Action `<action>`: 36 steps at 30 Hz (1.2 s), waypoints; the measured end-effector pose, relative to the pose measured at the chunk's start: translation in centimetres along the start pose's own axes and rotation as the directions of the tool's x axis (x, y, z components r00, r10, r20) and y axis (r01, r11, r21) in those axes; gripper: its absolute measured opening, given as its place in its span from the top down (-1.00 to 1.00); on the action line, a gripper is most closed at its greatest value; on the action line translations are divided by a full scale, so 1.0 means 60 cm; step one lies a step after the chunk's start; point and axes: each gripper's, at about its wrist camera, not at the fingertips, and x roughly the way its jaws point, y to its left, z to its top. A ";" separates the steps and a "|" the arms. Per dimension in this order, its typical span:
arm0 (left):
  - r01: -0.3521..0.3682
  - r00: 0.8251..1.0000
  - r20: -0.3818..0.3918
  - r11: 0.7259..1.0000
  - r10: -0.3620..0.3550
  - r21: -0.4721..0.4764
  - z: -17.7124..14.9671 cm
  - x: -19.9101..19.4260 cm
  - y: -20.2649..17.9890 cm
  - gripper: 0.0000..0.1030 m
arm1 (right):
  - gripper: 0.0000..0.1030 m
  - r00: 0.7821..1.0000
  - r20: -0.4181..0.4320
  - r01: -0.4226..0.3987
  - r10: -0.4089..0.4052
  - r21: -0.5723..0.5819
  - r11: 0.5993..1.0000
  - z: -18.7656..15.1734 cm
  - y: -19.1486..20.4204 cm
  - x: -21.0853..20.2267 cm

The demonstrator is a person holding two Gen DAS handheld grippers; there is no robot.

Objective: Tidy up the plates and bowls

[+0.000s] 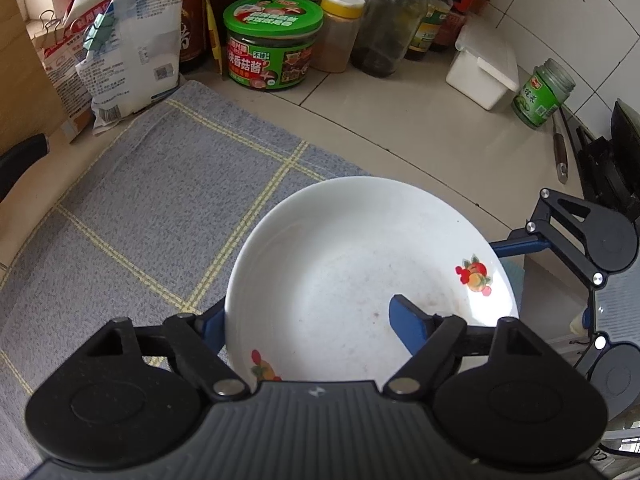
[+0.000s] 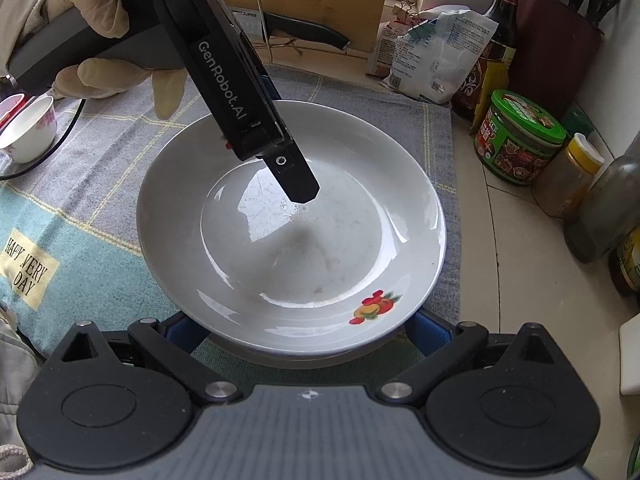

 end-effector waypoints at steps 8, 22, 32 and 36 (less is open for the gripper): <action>0.006 1.000 0.007 1.000 -0.006 0.005 0.003 0.002 0.002 -0.62 | -1.00 1.000 0.017 -0.025 0.026 -0.048 0.999 0.003 0.020 -0.003; -0.091 0.993 0.080 0.993 0.084 0.078 -0.007 -0.011 -0.014 -0.73 | -1.00 0.997 0.053 -0.055 0.057 -0.048 0.997 0.002 0.032 -0.014; -0.171 0.963 0.219 0.984 0.156 0.054 -0.040 -0.062 -0.025 -0.86 | -1.00 0.995 0.092 0.039 -0.044 0.052 0.998 0.015 0.008 -0.021; -0.220 0.936 0.281 0.976 0.212 -0.001 -0.063 -0.089 -0.027 -0.90 | -1.00 0.993 0.098 0.056 -0.065 0.083 0.995 0.017 0.006 -0.017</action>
